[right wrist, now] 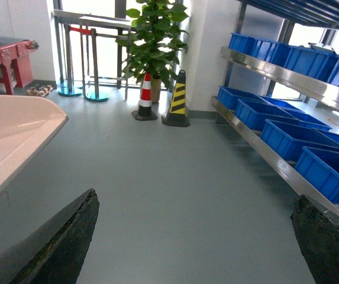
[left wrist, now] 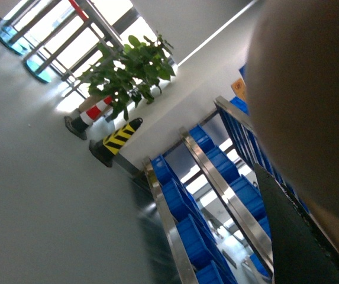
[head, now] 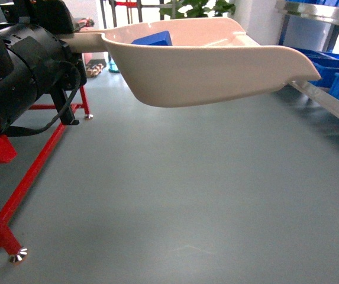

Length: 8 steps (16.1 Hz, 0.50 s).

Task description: Place part in tray to right shelf

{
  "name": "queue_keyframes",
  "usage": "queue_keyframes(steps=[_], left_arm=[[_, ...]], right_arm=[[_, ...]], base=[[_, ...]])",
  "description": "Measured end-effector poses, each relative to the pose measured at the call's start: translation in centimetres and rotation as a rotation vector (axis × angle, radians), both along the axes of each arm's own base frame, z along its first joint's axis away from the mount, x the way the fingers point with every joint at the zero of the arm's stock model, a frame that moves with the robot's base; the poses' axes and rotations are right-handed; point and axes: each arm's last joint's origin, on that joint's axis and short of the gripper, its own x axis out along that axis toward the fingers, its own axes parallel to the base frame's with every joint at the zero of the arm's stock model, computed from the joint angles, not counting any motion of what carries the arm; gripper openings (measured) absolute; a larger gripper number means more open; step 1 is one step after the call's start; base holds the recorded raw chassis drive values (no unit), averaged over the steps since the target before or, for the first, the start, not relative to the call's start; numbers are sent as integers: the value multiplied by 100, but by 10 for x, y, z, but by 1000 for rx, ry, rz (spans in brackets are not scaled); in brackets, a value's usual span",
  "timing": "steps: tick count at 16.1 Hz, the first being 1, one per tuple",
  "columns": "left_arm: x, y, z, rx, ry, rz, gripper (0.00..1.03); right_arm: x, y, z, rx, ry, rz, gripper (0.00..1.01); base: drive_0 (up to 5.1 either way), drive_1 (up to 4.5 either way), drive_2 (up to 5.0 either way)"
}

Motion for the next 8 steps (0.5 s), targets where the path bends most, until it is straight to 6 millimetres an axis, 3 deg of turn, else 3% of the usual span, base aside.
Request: queue_keyframes(steps=[8], left_arm=[[0,0,0,0,0,-2,12]], right_arm=[[0,0,0,0,0,0,98]], base=[[-155,-155,-155]])
